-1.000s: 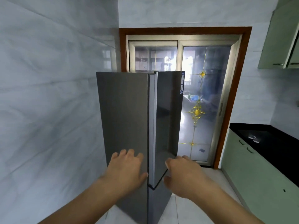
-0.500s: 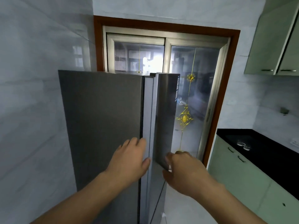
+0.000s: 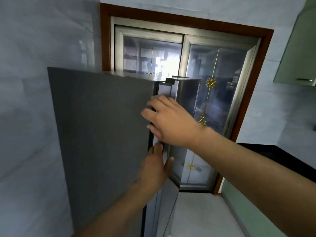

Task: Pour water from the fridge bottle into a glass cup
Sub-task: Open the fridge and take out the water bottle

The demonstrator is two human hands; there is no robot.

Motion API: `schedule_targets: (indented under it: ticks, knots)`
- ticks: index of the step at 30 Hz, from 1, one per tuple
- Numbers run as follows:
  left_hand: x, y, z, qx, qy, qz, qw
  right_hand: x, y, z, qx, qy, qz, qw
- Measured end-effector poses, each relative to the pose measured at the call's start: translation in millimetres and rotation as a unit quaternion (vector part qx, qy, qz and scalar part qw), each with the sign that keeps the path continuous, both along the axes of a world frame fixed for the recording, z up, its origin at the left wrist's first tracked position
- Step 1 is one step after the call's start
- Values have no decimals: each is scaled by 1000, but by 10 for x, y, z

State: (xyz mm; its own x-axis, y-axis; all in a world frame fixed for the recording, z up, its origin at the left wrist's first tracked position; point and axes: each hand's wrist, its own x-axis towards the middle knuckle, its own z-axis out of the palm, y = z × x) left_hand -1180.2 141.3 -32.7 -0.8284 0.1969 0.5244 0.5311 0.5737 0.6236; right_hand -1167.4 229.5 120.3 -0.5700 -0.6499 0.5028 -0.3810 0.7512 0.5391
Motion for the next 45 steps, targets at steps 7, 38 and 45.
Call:
schedule_targets:
  ticks: [7, 38, 45]
  knots:
    - [-116, 117, -97, 25, 6, 26, 999, -512, 276, 38, 148, 81, 78, 982]
    - [408, 1874, -236, -10, 160, -198, 967, 521, 2453, -711, -67, 187, 6, 980]
    - [85, 1745, -136, -88, 323, -168, 927, 682, 2770, -1096, -144, 135, -60, 978]
